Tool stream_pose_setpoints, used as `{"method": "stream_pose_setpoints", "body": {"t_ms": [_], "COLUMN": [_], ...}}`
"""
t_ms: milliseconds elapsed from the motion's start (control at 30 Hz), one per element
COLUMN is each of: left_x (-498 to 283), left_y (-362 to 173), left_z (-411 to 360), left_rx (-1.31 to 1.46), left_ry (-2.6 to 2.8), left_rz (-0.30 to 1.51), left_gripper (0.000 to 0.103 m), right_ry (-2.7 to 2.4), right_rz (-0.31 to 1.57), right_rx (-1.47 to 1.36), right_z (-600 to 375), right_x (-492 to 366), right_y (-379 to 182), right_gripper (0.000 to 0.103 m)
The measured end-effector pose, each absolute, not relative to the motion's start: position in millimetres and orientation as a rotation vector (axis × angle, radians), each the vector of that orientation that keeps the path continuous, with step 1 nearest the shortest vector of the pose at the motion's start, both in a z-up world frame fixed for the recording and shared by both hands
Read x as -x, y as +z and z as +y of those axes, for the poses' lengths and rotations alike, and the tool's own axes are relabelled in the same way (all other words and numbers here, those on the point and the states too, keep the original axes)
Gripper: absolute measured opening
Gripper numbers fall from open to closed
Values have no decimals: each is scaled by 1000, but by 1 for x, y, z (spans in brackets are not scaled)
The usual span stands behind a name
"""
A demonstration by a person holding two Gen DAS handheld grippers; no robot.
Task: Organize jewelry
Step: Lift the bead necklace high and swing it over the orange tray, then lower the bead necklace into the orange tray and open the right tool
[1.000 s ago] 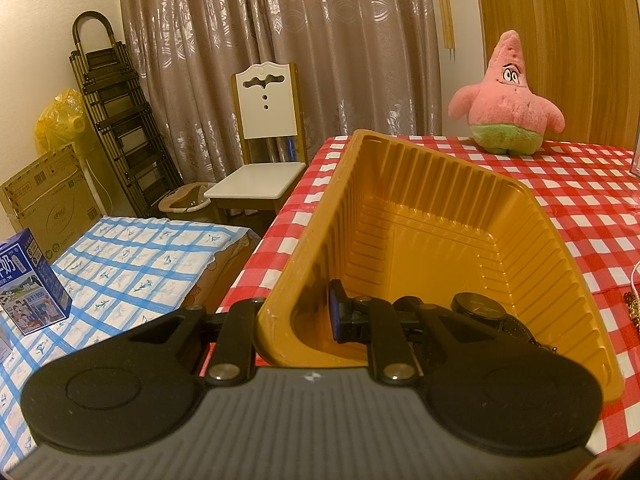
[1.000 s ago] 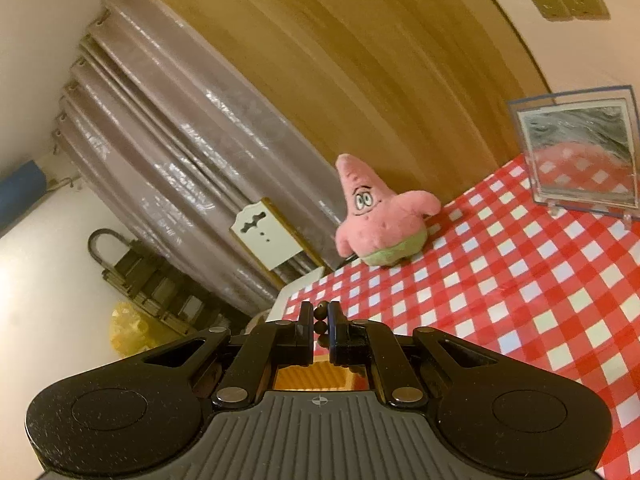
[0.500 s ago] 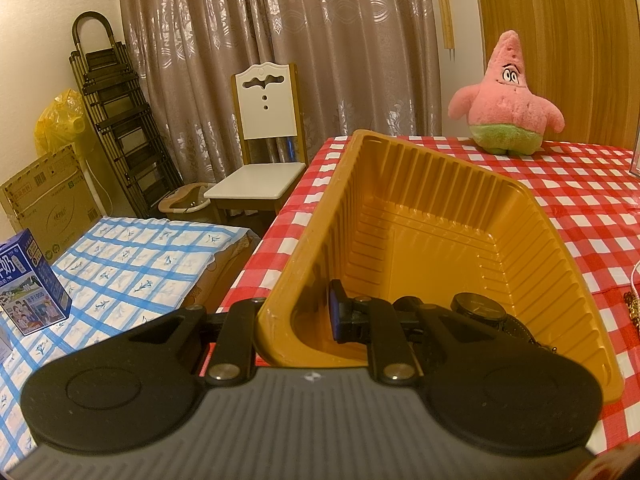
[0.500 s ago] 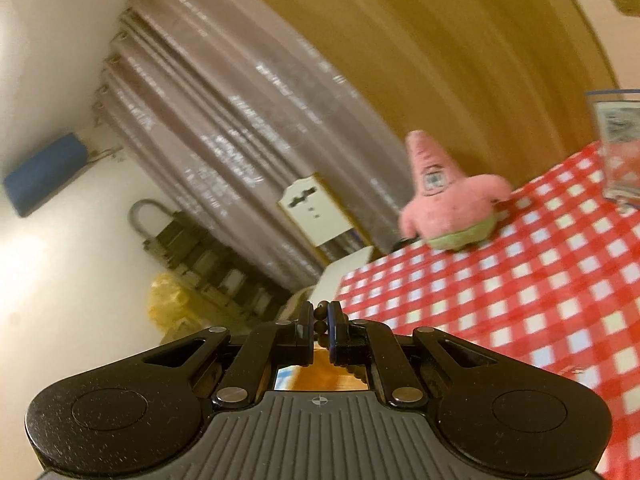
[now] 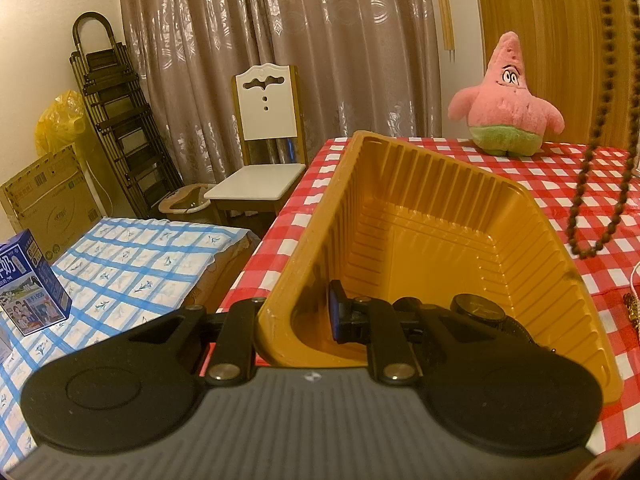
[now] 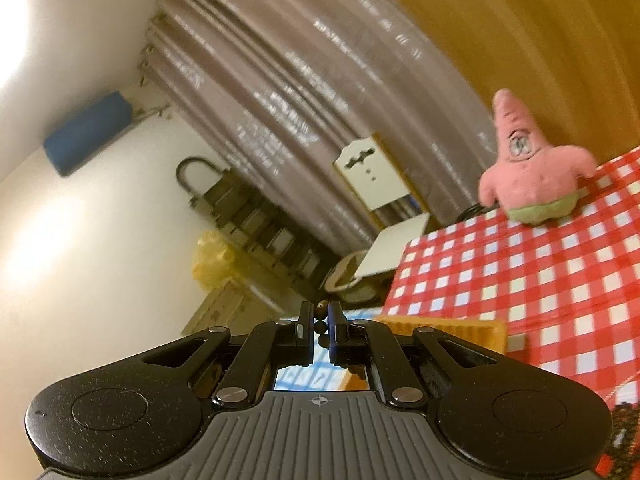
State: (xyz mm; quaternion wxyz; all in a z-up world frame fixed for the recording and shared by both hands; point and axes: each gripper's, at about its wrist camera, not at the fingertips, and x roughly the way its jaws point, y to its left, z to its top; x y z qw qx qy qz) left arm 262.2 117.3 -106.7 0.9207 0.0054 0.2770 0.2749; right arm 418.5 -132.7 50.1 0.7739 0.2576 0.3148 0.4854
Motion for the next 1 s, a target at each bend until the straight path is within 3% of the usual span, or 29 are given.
{"method": "stream_pose_setpoints", "body": {"t_ms": [467,1000], "left_x": [-262,-262], "left_y": [-107,-109], "left_z": [118,122], "left_rx": [-14,-6], "left_ry": [560,557], "left_rz": [571,573], "left_gripper": [16,16], "right_ry": [1149,1071], "right_rz": [751,1005], "right_rx": [-528,-396], "right_z": [-57,-18], "right_x": [-422,-419], "right_y": [22,-68], "right_gripper": [7,7]}}
